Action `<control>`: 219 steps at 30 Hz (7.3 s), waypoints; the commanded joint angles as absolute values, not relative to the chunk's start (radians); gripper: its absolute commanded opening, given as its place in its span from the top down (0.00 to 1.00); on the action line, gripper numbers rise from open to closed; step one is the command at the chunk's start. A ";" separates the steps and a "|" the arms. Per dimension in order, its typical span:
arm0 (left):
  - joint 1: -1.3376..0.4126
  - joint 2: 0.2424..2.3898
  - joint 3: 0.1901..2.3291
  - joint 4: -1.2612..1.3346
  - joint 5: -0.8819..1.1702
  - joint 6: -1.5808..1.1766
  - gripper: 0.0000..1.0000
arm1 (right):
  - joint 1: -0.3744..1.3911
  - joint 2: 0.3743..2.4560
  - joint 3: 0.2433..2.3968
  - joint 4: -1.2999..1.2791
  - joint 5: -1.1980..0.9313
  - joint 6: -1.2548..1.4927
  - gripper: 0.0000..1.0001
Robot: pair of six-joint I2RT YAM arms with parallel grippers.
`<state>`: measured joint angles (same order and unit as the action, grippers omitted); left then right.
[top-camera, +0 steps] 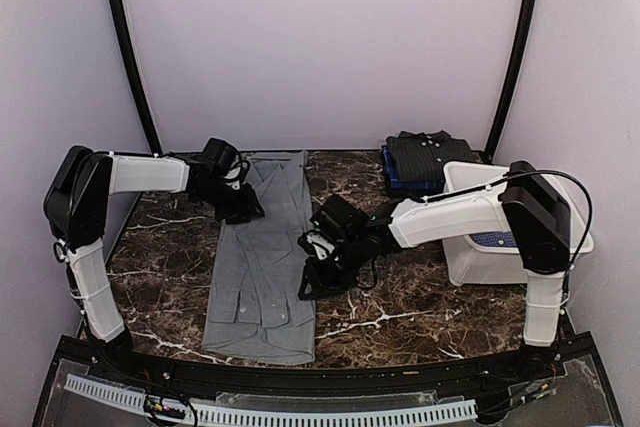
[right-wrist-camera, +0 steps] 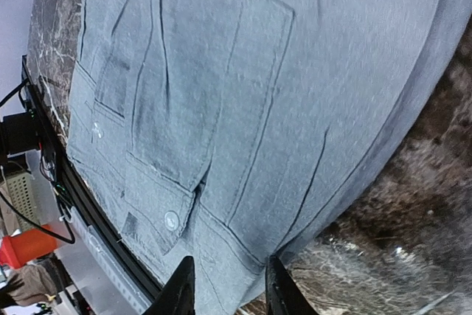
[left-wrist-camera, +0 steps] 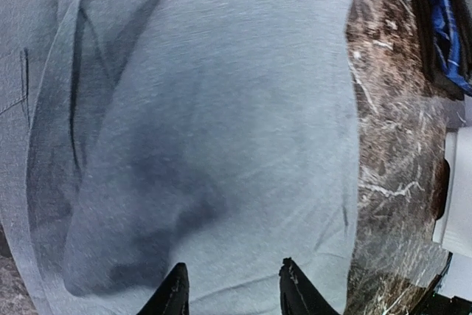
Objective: Fold and stack the long sleeve shirts
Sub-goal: Adjust the sleeve of the rectangle-folded shirt, then smooth out the rectangle-folded shirt at the center of the board, then move the rectangle-folded shirt to the center of the board, then pick up the rectangle-folded shirt from the center of the board.
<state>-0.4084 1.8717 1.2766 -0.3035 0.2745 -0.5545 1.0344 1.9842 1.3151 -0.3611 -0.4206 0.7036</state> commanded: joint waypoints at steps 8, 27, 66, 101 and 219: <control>-0.351 1.962 1.335 -0.291 0.236 -0.558 0.64 | 0.915 1.933 1.479 -0.275 -0.166 0.625 0.78; -0.421 2.267 1.778 0.064 0.462 -0.619 0.66 | 0.769 1.721 1.329 -0.260 -0.021 0.565 0.80; -0.434 2.389 2.299 -0.120 0.414 -0.654 0.63 | 0.773 1.634 1.273 -0.255 -0.080 0.555 0.64; -0.319 1.914 1.125 -0.083 0.208 -0.598 0.70 | 0.951 2.211 1.485 -0.029 -0.212 0.683 0.79; -0.692 1.344 0.465 -0.226 0.458 -1.025 0.74 | 0.863 1.751 0.759 0.037 -0.491 0.724 0.81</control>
<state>-0.6815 1.3369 0.4988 -0.2150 0.4946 -0.9897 0.8692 1.7195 0.7589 0.0322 -0.4763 0.7345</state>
